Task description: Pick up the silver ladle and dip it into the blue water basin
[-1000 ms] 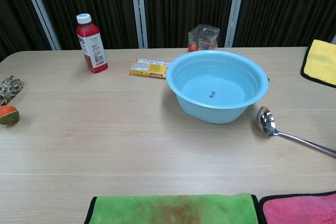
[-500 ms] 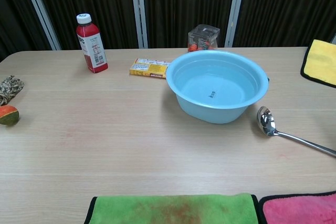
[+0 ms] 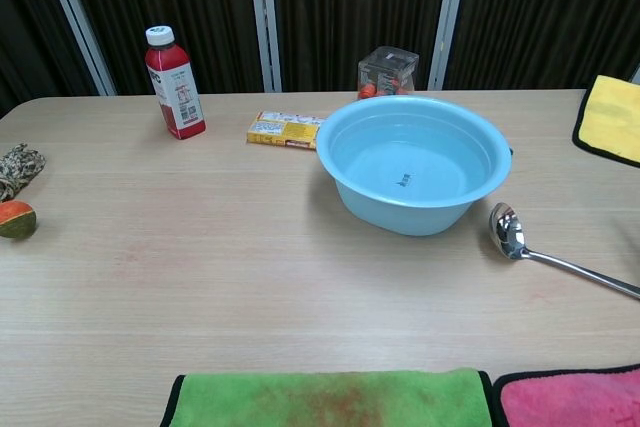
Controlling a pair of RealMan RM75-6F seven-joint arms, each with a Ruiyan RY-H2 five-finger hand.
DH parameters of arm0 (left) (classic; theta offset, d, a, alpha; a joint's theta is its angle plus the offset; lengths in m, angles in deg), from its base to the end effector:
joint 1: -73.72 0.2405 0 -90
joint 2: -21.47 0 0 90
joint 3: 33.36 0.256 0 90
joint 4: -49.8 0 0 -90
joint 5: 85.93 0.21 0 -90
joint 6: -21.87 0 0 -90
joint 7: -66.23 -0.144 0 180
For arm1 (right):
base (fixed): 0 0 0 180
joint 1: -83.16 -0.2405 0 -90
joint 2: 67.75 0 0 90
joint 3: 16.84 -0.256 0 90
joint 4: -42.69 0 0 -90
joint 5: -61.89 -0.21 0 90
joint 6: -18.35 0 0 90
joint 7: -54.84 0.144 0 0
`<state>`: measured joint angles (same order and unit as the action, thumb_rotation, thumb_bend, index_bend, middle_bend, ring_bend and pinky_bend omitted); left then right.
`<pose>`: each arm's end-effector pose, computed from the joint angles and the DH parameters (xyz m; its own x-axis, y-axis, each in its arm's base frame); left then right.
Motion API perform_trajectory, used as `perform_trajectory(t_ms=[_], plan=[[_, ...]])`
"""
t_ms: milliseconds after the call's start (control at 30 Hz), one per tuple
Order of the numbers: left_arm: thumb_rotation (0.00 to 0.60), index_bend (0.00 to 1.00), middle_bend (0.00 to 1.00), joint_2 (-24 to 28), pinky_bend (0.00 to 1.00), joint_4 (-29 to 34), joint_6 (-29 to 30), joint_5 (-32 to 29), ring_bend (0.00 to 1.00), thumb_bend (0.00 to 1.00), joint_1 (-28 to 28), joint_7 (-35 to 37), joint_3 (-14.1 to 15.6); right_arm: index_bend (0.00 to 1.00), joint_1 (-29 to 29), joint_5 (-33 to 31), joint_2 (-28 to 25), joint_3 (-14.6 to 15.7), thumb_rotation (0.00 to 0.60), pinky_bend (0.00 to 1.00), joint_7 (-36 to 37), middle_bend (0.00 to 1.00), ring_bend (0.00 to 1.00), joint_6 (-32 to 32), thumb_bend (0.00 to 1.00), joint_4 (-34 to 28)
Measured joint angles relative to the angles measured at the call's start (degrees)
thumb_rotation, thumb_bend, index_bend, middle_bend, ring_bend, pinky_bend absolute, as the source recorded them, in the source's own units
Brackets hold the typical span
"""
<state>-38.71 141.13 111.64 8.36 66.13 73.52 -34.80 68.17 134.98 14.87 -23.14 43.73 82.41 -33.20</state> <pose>-0.2889 0.1886 0.1808 0.3575 -0.0591 0.9320 0.9106 -0.1995 -0.3620 -0.3347 -0.2461 0.0482 0.4676 -0.2595 0.8450 -0.8717 0.0231 0.4894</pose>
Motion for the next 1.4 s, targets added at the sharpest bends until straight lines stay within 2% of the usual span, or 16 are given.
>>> perform_trajectory(t_ms=[833,1400], plan=[[0.579,0.00,0.00,0.56,0.00,-0.42,-0.95,-0.28,0.00,0.17,-0.46,1.50,0.06,0.40,-0.79,-1.72,9.86,0.58,0.600,0.00,4.35,0.00,0.00,-2.14,0.24,10.60],[0.580,0.00,0.00,0.39,0.00,-1.00,-0.81,-1.53,0.00,0.17,-0.37,2.02,-0.59,0.40,-2.72,-1.70,13.10,0.19,0.600,0.00,6.37,0.00,0.00,-5.00,0.24,15.35]])
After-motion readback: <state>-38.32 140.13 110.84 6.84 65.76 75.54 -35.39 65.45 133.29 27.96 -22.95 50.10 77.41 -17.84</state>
